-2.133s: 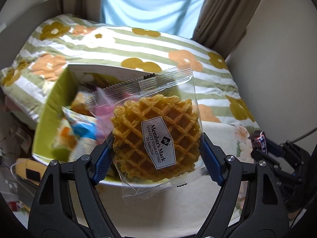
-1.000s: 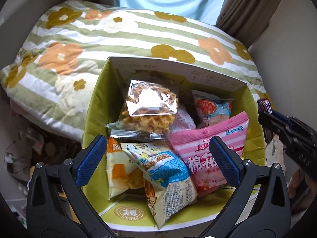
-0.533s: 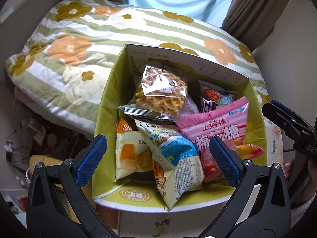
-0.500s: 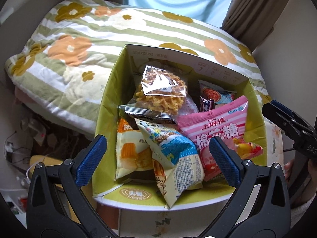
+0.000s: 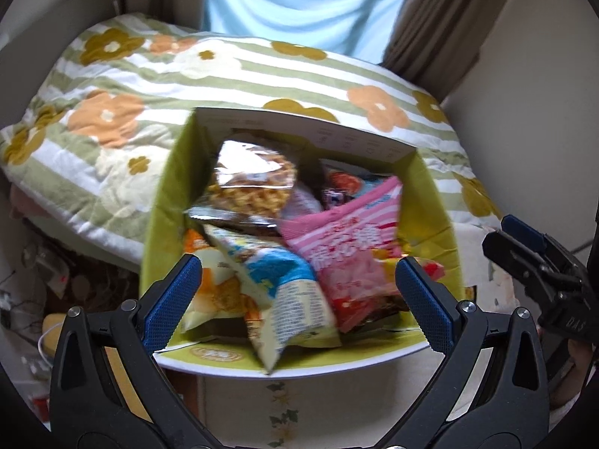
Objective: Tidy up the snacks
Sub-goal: 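Move both tools back toward the green cracker packet and white pouch, then grasp the green cracker packet with the left tool while the right tool grasps the white pouch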
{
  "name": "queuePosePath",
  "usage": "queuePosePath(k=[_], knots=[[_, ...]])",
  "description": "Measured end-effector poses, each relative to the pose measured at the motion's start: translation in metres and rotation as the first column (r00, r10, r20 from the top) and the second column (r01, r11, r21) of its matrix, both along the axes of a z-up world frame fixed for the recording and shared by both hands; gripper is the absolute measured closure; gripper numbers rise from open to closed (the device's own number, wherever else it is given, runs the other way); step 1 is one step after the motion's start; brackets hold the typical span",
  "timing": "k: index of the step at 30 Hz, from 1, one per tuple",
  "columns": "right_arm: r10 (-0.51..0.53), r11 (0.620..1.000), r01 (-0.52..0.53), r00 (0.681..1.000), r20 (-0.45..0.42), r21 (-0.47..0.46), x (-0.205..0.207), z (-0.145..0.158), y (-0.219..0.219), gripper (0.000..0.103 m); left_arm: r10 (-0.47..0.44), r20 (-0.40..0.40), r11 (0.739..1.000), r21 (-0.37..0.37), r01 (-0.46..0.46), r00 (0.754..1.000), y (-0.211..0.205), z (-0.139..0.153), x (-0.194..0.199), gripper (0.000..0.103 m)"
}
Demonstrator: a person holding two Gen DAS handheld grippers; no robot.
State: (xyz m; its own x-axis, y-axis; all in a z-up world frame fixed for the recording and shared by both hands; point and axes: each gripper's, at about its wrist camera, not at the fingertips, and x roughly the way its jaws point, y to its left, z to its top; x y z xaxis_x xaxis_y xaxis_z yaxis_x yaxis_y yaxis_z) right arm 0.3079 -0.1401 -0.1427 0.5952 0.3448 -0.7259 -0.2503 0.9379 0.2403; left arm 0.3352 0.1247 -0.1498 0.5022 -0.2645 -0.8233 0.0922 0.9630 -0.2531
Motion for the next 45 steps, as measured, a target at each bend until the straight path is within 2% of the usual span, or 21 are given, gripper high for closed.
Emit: queuePosePath(k=[7,9,12,16,19,21,28,33,39,44,45], knots=[[-0.12,0.992,0.121,0.992,0.025,-0.039,-0.037,0.005,-0.044,0.011,-0.157,0.013,0.987,-0.018,0.158,0.987,-0.07,0.003,-0.004,0.001],[-0.157,0.986,0.159,0.987,0.04,-0.05,-0.05,0.006,-0.066,0.001,-0.194,0.018,0.981,-0.013,0.194,0.981,-0.092,0.004,-0.007,0.001],[-0.196,0.978,0.199,0.979,0.05,-0.056,-0.065,0.006,-0.094,0.001,-0.246,0.022,0.969,0.01,0.246,0.969,-0.129,0.006,-0.014,0.001],[-0.253,0.965,0.255,0.967,0.039,-0.053,-0.084,0.001,-0.135,0.001,-0.317,0.012,0.948,0.024,0.317,0.948,-0.18,0.006,-0.025,0.001],[-0.284,0.956,0.283,0.959,-0.005,-0.073,-0.096,-0.008,-0.167,0.001,-0.377,-0.001,0.925,0.054,0.376,0.926,-0.218,0.001,-0.031,0.001],[-0.304,0.951,0.3,0.952,-0.042,-0.081,-0.104,-0.015,-0.186,0.001,-0.426,-0.019,0.901,0.082,0.426,0.904,-0.245,-0.006,-0.035,0.001],[-0.366,0.926,0.356,0.928,-0.071,-0.125,-0.136,-0.041,-0.236,0.001,-0.556,-0.117,0.806,0.164,0.568,0.823,-0.327,-0.045,-0.038,0.001],[-0.358,0.931,0.345,0.926,-0.12,-0.12,-0.146,-0.064,-0.261,0.001,-0.614,-0.171,0.734,0.236,0.637,0.771,-0.368,-0.075,-0.038,0.001],[-0.368,0.93,0.36,0.914,-0.17,-0.08,-0.152,-0.097,-0.278,0.001,-0.66,-0.292,0.636,0.274,0.722,0.692,-0.398,-0.121,-0.035,0.004],[-0.394,0.919,0.386,0.893,-0.22,-0.079,-0.151,-0.121,-0.282,0.001,-0.706,-0.392,0.502,0.31,0.807,0.59,-0.417,-0.151,-0.032,0.006],[-0.4,0.916,0.392,0.887,-0.229,-0.081,-0.151,-0.124,-0.282,0.001,-0.714,-0.412,0.474,0.311,0.824,0.566,-0.421,-0.157,-0.031,0.009]])
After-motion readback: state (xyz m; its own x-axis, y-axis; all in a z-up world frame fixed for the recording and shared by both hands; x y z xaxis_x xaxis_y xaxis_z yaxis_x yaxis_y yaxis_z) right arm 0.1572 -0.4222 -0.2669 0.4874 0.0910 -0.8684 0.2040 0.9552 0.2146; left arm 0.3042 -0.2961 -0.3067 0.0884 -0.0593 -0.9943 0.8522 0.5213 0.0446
